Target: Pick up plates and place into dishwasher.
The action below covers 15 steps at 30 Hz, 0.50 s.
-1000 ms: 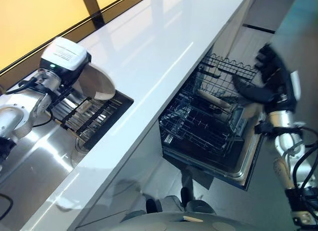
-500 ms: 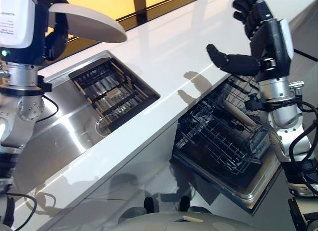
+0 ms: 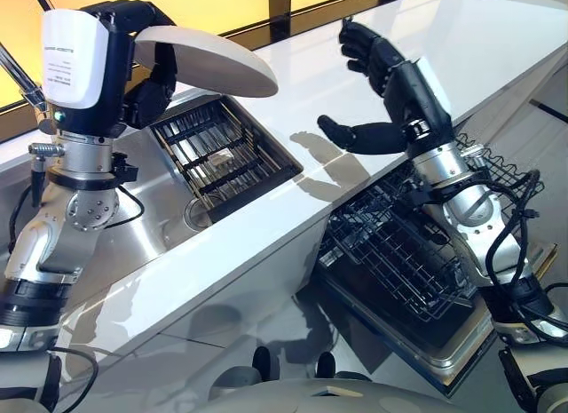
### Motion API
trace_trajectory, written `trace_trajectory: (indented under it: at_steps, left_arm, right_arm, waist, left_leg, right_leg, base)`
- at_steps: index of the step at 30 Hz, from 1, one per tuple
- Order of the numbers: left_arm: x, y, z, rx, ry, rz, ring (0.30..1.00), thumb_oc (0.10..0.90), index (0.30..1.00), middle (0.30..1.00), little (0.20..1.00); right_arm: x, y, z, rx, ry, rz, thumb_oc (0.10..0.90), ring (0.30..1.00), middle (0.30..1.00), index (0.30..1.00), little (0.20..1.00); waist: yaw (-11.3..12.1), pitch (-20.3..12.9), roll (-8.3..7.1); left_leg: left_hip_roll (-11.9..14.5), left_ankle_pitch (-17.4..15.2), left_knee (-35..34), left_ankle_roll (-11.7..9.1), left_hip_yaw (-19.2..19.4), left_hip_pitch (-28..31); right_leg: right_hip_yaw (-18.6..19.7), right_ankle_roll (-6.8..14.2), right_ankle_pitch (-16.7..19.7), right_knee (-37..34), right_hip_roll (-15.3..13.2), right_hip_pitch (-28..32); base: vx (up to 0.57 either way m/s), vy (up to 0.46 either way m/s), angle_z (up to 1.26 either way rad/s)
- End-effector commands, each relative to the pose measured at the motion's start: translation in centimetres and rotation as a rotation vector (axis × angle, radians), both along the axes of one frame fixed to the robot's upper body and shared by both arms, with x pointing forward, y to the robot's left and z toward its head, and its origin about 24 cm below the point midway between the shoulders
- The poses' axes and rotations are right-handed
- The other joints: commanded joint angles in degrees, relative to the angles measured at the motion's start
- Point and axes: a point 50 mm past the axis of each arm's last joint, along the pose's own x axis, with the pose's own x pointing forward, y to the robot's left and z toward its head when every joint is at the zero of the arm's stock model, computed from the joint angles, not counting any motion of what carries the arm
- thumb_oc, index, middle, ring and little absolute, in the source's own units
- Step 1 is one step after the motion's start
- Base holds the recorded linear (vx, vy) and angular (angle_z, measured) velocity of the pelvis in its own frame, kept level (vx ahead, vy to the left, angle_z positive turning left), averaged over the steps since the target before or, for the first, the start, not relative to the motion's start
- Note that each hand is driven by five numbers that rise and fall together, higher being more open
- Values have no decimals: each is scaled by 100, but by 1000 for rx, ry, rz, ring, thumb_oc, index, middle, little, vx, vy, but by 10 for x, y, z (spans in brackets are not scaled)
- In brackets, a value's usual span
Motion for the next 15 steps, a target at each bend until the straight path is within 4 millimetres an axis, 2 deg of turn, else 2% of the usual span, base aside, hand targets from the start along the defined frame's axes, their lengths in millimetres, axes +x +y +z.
trace_trajectory:
  at_steps: [1, 15]
  left_arm:
    - [-3, -13, 28, -50, -128, -101, 300, 100, 300, 300, 200]
    - [8, -31, 19, -53, -56, -167, 300, 100, 300, 300, 200]
  right_arm:
    - [-8, 20, 49, 84, -210, 127, 800, 900, 900, 900, 900]
    - [-6, 50, 46, 82, -148, 263, 800, 900, 900, 900, 900]
  waist:
    - [-68, -599, -97]
    - [-70, -580, -74]
  left_leg:
    - [-296, -671, 13, 66, 244, 198]
    - [-303, -658, 13, 80, 262, 223]
  right_leg:
    - [-170, 90, -585, 317, 324, 143]
    - [-137, 76, -561, 285, 328, 174]
  base:
    - [0, 0, 0]
    - [0, 0, 0]
